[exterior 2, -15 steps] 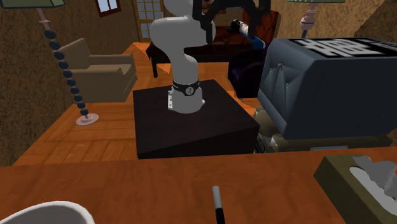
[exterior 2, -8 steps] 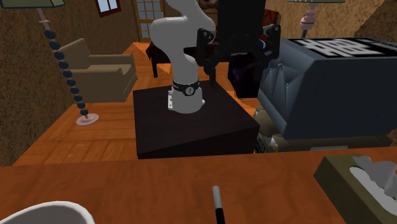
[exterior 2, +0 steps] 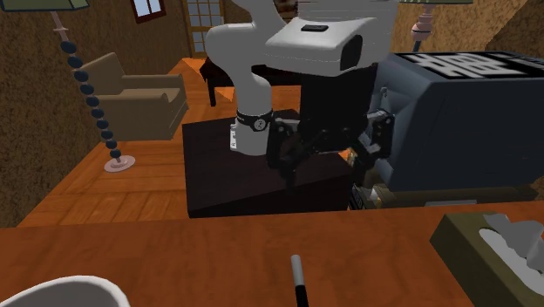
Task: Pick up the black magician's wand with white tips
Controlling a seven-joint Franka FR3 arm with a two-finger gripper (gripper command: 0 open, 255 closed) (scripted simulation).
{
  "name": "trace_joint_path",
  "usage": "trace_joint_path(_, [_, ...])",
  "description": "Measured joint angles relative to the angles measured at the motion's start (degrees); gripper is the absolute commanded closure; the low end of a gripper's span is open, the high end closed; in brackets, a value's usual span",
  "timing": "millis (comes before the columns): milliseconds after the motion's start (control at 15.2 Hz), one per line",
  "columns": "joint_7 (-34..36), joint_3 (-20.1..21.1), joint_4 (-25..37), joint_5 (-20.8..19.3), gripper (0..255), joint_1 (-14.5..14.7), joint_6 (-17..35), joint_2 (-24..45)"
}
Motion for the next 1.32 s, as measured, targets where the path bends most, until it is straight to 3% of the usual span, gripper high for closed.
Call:
trace_joint_path(396, [1.03,-0.76,7.06,-1.16,0,-0.76,5.92,12.92])
trace_joint_path(924, [1.66,-2.11,20.91,-1.89,0,-1.98,9.67,30.34])
trace_joint_path(1320, [1.99,-2.23,23.58,-1.92,0,-2.1,12.17,35.51])
